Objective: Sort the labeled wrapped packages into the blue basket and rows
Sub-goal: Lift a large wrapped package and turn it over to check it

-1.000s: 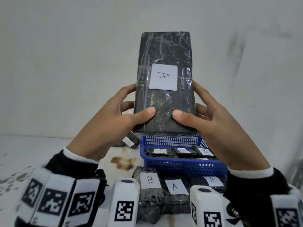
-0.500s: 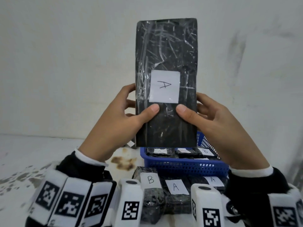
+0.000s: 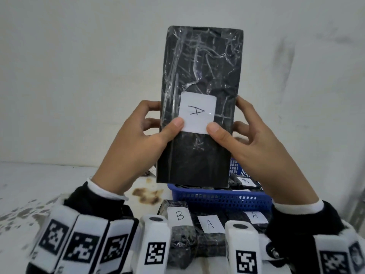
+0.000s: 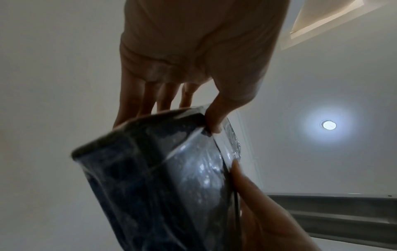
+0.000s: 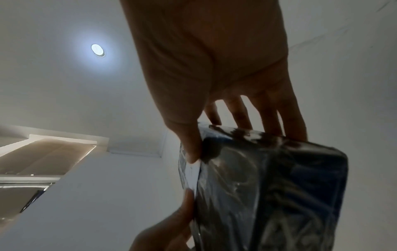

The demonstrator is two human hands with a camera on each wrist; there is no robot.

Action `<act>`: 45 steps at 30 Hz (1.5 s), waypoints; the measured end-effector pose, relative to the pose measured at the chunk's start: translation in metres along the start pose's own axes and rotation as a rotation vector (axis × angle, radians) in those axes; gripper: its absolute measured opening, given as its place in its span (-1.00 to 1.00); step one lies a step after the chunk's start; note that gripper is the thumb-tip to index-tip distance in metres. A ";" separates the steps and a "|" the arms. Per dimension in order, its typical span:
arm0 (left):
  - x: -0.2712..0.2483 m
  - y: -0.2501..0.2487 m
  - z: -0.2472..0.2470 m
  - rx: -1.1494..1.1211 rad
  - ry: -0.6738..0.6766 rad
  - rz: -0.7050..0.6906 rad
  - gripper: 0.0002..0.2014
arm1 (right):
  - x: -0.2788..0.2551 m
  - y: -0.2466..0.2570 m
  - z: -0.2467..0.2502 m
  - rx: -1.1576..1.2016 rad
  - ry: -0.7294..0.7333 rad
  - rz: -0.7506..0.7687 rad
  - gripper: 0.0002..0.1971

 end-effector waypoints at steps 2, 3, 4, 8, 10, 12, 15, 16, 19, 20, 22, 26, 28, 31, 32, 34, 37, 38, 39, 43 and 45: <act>0.000 -0.001 0.001 0.016 -0.016 -0.006 -0.60 | 0.000 -0.002 -0.002 -0.008 -0.012 -0.001 -0.18; 0.000 -0.001 0.001 0.025 -0.021 -0.012 -0.61 | 0.001 -0.003 -0.004 -0.009 -0.013 -0.008 -0.16; 0.000 -0.001 0.000 0.032 -0.022 -0.015 -0.63 | 0.000 -0.003 -0.005 -0.009 -0.018 -0.013 -0.16; 0.000 -0.001 -0.001 0.045 -0.026 -0.004 -0.60 | -0.003 0.001 0.002 -0.026 -0.119 -0.005 -0.31; -0.001 -0.002 -0.001 0.047 -0.028 -0.016 -0.67 | -0.004 0.001 0.004 -0.042 -0.144 -0.013 -0.33; -0.001 -0.003 -0.002 0.041 -0.025 -0.018 -0.68 | -0.005 0.002 0.007 -0.046 -0.159 -0.018 -0.34; -0.003 -0.004 -0.002 0.050 -0.026 -0.005 -0.56 | -0.005 0.001 0.009 -0.035 -0.149 -0.028 -0.35; -0.003 -0.004 -0.002 0.057 -0.024 -0.003 -0.57 | -0.004 0.000 0.010 -0.029 -0.147 -0.032 -0.35; -0.004 -0.003 -0.002 0.063 -0.023 0.015 -0.54 | -0.003 -0.002 0.013 -0.022 -0.137 -0.047 -0.38; -0.005 -0.002 -0.002 0.062 -0.030 0.022 -0.49 | -0.004 -0.002 0.013 -0.016 -0.135 -0.053 -0.40; -0.005 -0.001 -0.001 0.058 -0.045 0.033 -0.42 | -0.005 -0.003 0.014 -0.023 -0.149 -0.053 -0.43; -0.004 -0.007 -0.006 0.091 -0.004 -0.018 -0.33 | -0.005 -0.003 0.012 -0.067 -0.171 -0.044 -0.43; -0.004 -0.010 -0.008 0.116 0.019 -0.047 -0.39 | -0.005 -0.002 0.011 -0.077 -0.183 -0.043 -0.37; -0.004 -0.012 -0.009 0.113 0.019 -0.061 -0.43 | -0.005 0.002 0.006 -0.109 -0.164 -0.028 -0.37; -0.003 -0.012 -0.009 0.119 0.015 -0.065 -0.43 | -0.005 0.003 0.005 -0.113 -0.159 -0.023 -0.39; -0.003 -0.011 -0.010 0.121 0.010 -0.072 -0.45 | -0.005 0.003 0.006 -0.123 -0.167 -0.020 -0.41; -0.002 -0.008 -0.012 0.131 0.001 -0.080 -0.50 | -0.006 0.002 0.013 -0.114 -0.191 -0.038 -0.46; -0.002 -0.008 -0.012 0.142 -0.007 -0.085 -0.52 | -0.006 0.001 0.015 -0.108 -0.191 -0.045 -0.47; -0.003 -0.009 -0.012 0.147 -0.016 -0.086 -0.54 | -0.006 0.001 0.016 -0.102 -0.190 -0.051 -0.47; -0.003 -0.009 -0.008 0.134 -0.039 -0.075 -0.59 | -0.006 -0.002 0.016 -0.036 -0.173 -0.054 -0.56; -0.003 -0.009 -0.004 0.112 -0.056 -0.068 -0.65 | -0.006 -0.002 0.015 -0.029 -0.173 -0.051 -0.60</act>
Point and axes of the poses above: each hand's wrist, its own x-axis towards the middle knuckle, its own z-axis out of the back of the hand, y = z × x, the point moved 10 cm from there along x, towards the middle knuckle, and after that the axes turned 8 degrees about y, right-handed, at the moved point
